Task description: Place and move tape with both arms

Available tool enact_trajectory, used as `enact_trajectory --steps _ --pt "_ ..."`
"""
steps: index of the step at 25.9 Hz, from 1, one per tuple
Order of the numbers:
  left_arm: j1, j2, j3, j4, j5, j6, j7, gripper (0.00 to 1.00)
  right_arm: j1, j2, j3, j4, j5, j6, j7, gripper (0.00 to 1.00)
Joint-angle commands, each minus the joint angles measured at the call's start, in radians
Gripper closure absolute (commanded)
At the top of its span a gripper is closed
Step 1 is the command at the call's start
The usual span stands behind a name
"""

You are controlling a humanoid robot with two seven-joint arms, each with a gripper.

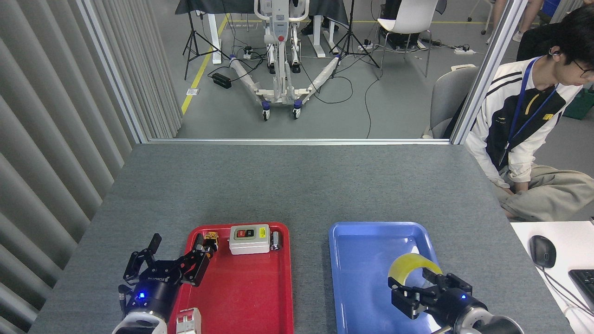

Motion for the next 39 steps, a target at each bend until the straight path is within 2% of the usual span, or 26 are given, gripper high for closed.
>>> enact_trajectory --steps 1,8,11,13,15,16,18,20,32,39 --pt "0.001 -0.003 0.001 0.023 -0.015 0.001 0.028 0.0 0.008 0.001 0.0 0.0 -0.001 0.005 -0.054 0.01" --pt "-0.001 0.0 0.001 0.026 -0.014 -0.004 0.028 0.0 0.031 0.005 -0.002 0.0 -0.003 0.001 -0.052 0.01" --pt "0.001 0.002 0.003 0.023 -0.014 -0.019 0.025 0.0 0.044 0.005 -0.003 -0.005 -0.003 -0.019 -0.103 0.01" --pt "0.001 0.003 0.006 0.025 -0.014 -0.024 0.028 0.0 0.057 0.01 -0.012 -0.003 0.003 -0.015 -0.273 0.01" --pt "0.003 0.002 0.014 0.025 -0.014 -0.024 0.033 0.0 0.079 0.018 -0.015 0.0 0.035 0.001 -0.537 0.01" --pt "0.003 0.0 0.017 0.025 -0.014 -0.024 0.033 0.0 0.087 0.025 -0.015 0.002 0.081 0.023 -0.658 0.01" --pt "0.001 0.0 0.017 0.025 -0.009 -0.024 0.03 0.0 0.11 0.054 -0.008 0.003 0.172 0.129 -0.799 0.01" --pt "0.001 -0.004 0.018 0.019 -0.009 -0.026 0.024 0.0 0.128 0.081 -0.002 0.003 0.212 0.228 -0.811 0.01" --pt "-0.001 -0.01 0.038 0.031 -0.002 -0.036 0.019 0.0 0.142 0.087 0.0 0.003 0.217 0.226 -0.818 0.01" --pt "-0.007 -0.01 0.038 0.029 -0.002 -0.044 0.018 0.0 0.134 0.093 -0.002 0.017 0.213 0.315 -0.81 0.01"
